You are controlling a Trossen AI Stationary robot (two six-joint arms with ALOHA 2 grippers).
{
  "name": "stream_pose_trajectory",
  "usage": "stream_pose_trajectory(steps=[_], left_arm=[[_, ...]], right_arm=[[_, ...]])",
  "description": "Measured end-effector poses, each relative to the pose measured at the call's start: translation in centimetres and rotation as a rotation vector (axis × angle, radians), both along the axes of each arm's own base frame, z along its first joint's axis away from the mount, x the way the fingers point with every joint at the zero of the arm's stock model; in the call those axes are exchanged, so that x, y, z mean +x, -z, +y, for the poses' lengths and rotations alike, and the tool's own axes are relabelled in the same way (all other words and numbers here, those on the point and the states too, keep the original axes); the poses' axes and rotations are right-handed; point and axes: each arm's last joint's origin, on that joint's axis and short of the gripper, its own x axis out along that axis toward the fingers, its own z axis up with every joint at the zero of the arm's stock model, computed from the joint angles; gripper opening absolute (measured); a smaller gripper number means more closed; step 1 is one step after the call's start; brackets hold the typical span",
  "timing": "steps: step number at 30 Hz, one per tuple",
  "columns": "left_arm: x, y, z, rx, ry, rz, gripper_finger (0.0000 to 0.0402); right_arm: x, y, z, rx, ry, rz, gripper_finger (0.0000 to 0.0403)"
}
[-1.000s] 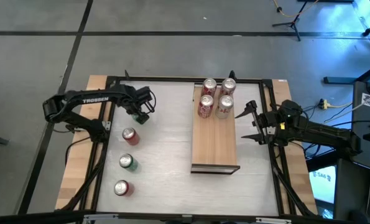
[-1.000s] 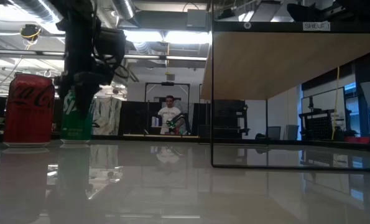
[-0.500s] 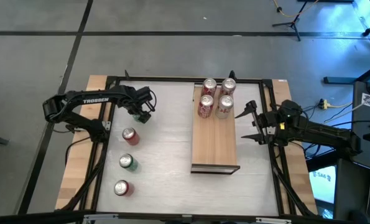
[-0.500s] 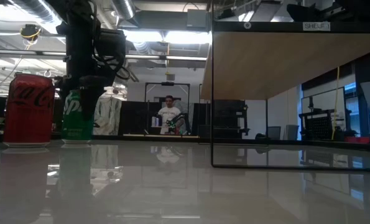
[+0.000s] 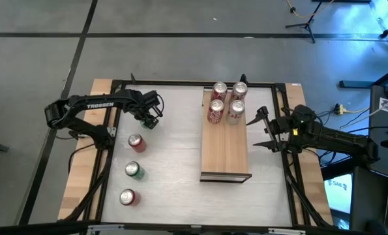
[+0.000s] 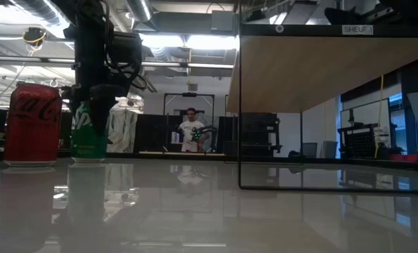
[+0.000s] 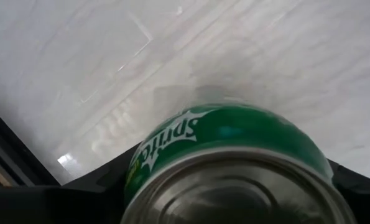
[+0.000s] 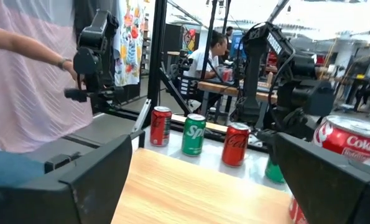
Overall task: Place canned beverage on shelf
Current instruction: Put the top green soda can on the shelf
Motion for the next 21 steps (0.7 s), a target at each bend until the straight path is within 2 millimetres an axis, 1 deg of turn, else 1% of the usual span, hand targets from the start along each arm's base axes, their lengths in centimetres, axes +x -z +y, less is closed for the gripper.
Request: stream_pose_trajectory(steps=[5,9,12,16,21], left_arm=[[0.0,0.0,0.1,0.005,0.005,-0.007,0.0281],[0.3,-0.1,0.2,0.016,0.007,-0.029,0.0283],[0.6,-0.6,0.4,0.024,0.02,-0.045,0.0283],[1.5,-2.7,0.8,0.058,0.052,-0.092,0.0283],[2.6,-6.7,0.9,0.096,0.076,-0.149,0.0283]], right_arm=[[0.0,0.0,0.0,0.045,-0.001,0.017,0.0386],[0.1,0.0,-0.1,0.124,0.041,0.04,0.0386],[0.1,0.0,-0.2,0.131,0.071,0.038,0.0386],[0.1,0.0,-0.3,0.134,0.09,0.036,0.0386],[0.1,0.0,-0.4,0.139,0.125,0.032,0.0386]])
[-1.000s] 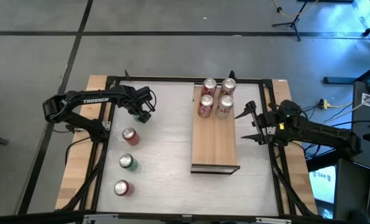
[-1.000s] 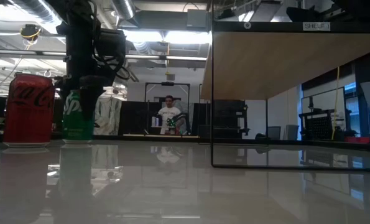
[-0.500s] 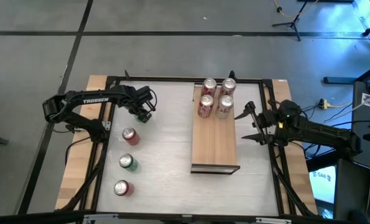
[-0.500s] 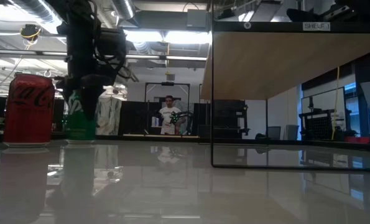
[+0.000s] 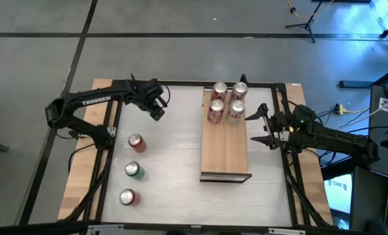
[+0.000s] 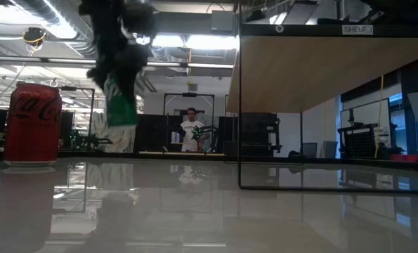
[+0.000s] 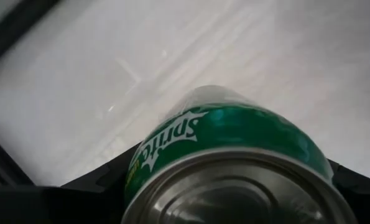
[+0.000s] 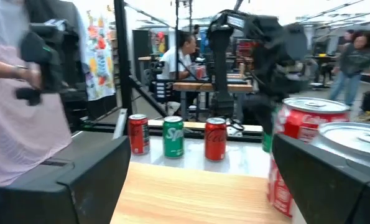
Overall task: Place canned beverage on shelf
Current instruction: Put the top green soda can on the shelf
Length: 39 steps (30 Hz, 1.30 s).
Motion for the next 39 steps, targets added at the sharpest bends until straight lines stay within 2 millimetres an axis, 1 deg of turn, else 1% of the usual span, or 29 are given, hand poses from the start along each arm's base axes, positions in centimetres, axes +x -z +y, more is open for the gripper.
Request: stream_pose_trajectory(steps=[4,9,12,15,18,23,28,30,36,39], left_arm=[[0.7,-3.5,-1.0,0.012,0.021,-0.047,0.0284],[1.8,-7.2,-3.0,0.029,0.042,-0.153,0.0284],[2.4,-8.9,-4.6,0.058,0.057,-0.218,0.0284],[3.0,-10.0,-6.4,0.09,0.069,-0.271,0.0284],[3.4,-10.5,-8.0,0.095,0.074,-0.308,0.0284],[4.6,-10.5,-10.2,0.062,0.093,-0.388,0.0284],[5.8,-10.4,-11.4,0.055,0.129,-0.449,0.0284],[6.4,-10.1,-11.8,0.054,0.143,-0.453,0.0284],[7.9,-9.7,-13.0,0.054,0.202,-0.494,0.0284],[8.8,-9.6,-13.6,0.046,0.223,-0.544,0.0284]], right_arm=[[0.0,0.0,-0.2,0.008,0.061,-0.004,0.0386],[0.0,-0.4,-0.3,0.033,0.111,-0.042,0.0386],[0.0,-0.7,-0.3,0.044,0.115,-0.067,0.0386],[-0.1,-1.0,-0.3,0.042,0.125,-0.093,0.0386],[0.1,-1.5,-0.5,0.055,0.149,-0.093,0.0386],[0.7,-2.7,-0.7,0.074,0.169,-0.089,0.0386],[1.9,-3.8,-1.1,0.08,0.17,-0.06,0.0386],[2.4,-4.2,-1.3,0.082,0.171,-0.052,0.0386],[4.0,-5.0,-1.7,0.089,0.154,-0.009,0.0385],[4.8,-5.1,-2.0,0.094,0.145,0.018,0.0386]])
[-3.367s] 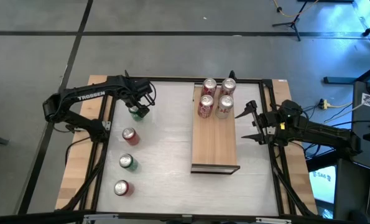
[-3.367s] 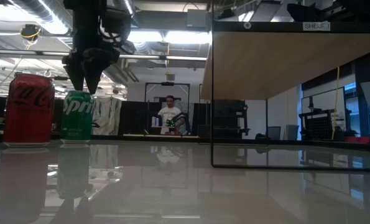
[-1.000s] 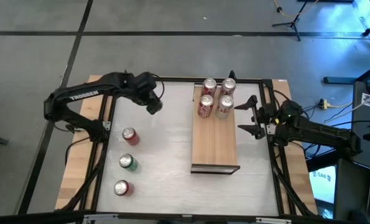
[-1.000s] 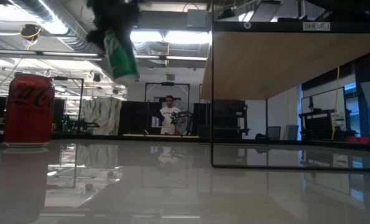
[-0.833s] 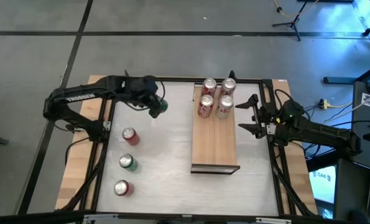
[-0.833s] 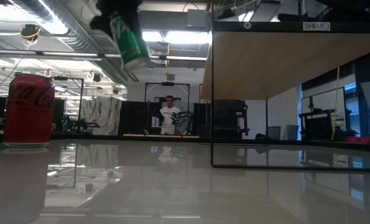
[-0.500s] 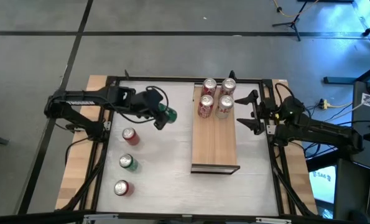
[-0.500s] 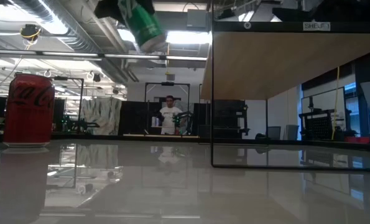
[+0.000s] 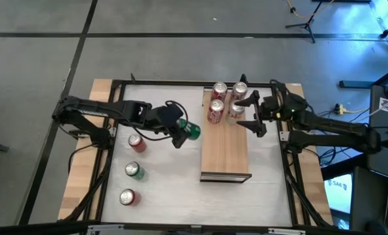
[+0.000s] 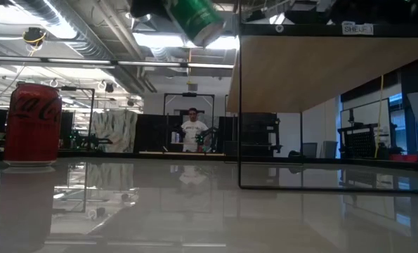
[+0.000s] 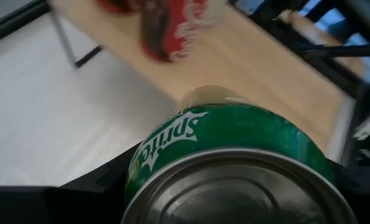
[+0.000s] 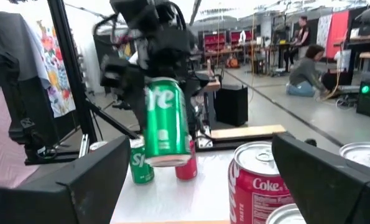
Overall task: Place canned beverage on shelf
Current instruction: Put the top green soda can on the shelf
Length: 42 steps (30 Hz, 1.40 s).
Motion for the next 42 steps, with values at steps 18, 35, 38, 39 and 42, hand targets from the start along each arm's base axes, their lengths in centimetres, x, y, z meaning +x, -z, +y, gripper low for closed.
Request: stream_pose_trajectory(steps=[18,35,38,39,42], left_arm=[[5.2,0.4,-1.5,-0.072,0.14,-0.28,0.0284],[9.1,-3.3,0.1,0.069,0.195,-0.1,0.0284],[10.3,-2.2,0.0,0.069,0.197,-0.061,0.0284],[10.6,-1.8,0.0,0.068,0.199,-0.054,0.0284],[11.1,-1.2,-0.1,0.064,0.198,-0.036,0.0284]], right_arm=[[1.0,0.4,-0.1,0.006,-0.091,0.052,0.0385],[0.9,0.2,0.2,0.096,-0.181,0.053,0.0386],[0.9,0.2,0.2,0.137,-0.197,0.067,0.0385],[0.9,0.3,0.2,0.138,-0.208,0.07,0.0386],[1.0,0.3,0.5,0.138,-0.227,0.073,0.0386]])
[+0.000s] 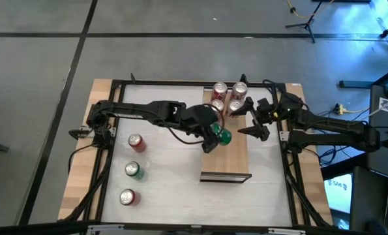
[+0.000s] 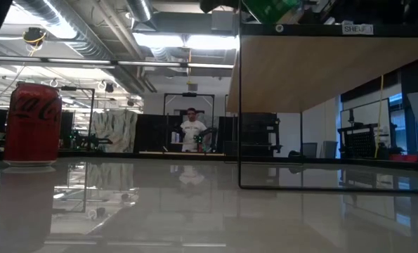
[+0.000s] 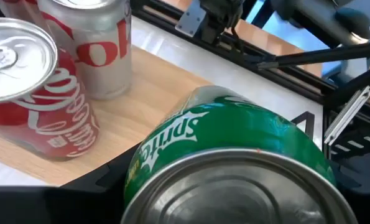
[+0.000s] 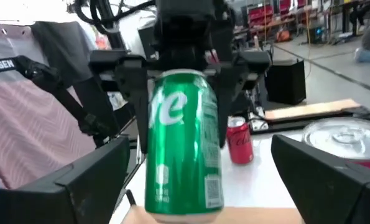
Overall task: Place canned beverage on shelf
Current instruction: Put the top green soda can on the shelf
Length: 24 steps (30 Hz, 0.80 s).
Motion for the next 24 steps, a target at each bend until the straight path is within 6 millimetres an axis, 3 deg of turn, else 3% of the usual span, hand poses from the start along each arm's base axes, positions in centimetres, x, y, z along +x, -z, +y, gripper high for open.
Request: stream_pose_trajectory(steps=[5,15,24], left_arm=[[0.2,0.2,0.0,-0.017,-0.015,-0.002,0.0284],[0.2,0.2,-0.2,-0.022,-0.015,-0.003,0.0284],[0.2,0.1,-0.1,-0.001,-0.042,-0.01,0.0284]], right_arm=[[0.3,-0.9,1.1,-0.048,-0.03,0.019,0.0386],[0.0,-4.4,2.8,-0.169,0.09,0.13,0.0385],[-0.2,-4.4,4.7,-0.226,0.201,0.236,0.0385]])
